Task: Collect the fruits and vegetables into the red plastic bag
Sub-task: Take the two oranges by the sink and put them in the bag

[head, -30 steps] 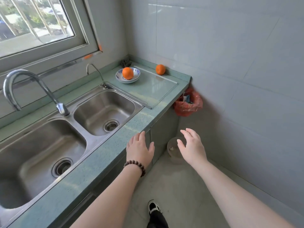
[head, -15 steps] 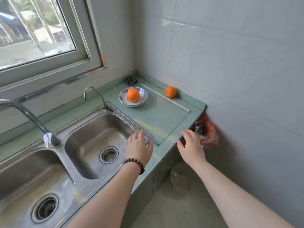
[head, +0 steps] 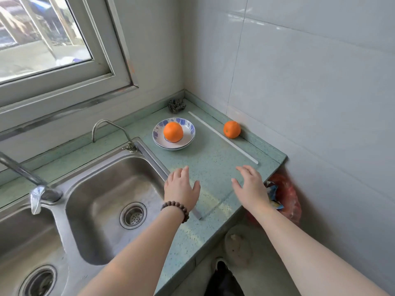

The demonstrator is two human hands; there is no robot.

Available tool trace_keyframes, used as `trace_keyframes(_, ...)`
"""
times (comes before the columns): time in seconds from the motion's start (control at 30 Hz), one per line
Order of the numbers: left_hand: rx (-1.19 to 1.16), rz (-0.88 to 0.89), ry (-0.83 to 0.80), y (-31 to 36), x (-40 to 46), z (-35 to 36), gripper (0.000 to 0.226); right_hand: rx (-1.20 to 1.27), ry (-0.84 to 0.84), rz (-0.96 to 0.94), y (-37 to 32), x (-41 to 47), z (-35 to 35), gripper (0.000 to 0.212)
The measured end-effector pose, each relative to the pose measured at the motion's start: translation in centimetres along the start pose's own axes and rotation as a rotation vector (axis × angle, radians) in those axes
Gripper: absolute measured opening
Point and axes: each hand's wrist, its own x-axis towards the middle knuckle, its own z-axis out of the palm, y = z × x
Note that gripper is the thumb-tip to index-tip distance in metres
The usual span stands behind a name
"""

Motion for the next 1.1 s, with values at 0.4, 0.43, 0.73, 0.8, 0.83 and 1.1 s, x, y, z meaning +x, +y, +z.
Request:
trace_keyframes(0.4, 0.025, -0.154, 0.06, 6.4, 10.0, 2.4, 0.058, 0.055, -0.088, -0.114, 4.9, 15.3, -1.4, 0.046)
trace_keyframes(0.43, 0.027, -0.16, 0.065, 6.5, 10.5, 2.3, 0.058, 0.051, -0.096, -0.131, 5.0, 16.4, -1.4, 0.048)
trace_keyframes(0.73, 0.072, -0.219, 0.161, 4.8, 13.9, 0.9, 0.053, -0.217, -0.237, -0.346, 5.1, 25.5, 0.0, 0.069)
trace_keyframes(0.8, 0.088, -0.235, 0.166, 4.3, 14.4, 0.8, 0.053, -0.274, -0.271, -0.409, 5.3, 26.7, 0.8, 0.071)
trace_keyframes(0.83, 0.096, -0.24, 0.167, 4.1, 14.6, 0.8, 0.052, -0.296, -0.271, -0.436, 5.4, 27.2, 1.2, 0.071)
trace_keyframes(1.1, 0.102, -0.294, 0.184, 2.9, 16.6, 1.3, 0.056, -0.331, -0.178, -0.514, 5.8, 28.7, 2.4, 0.064)
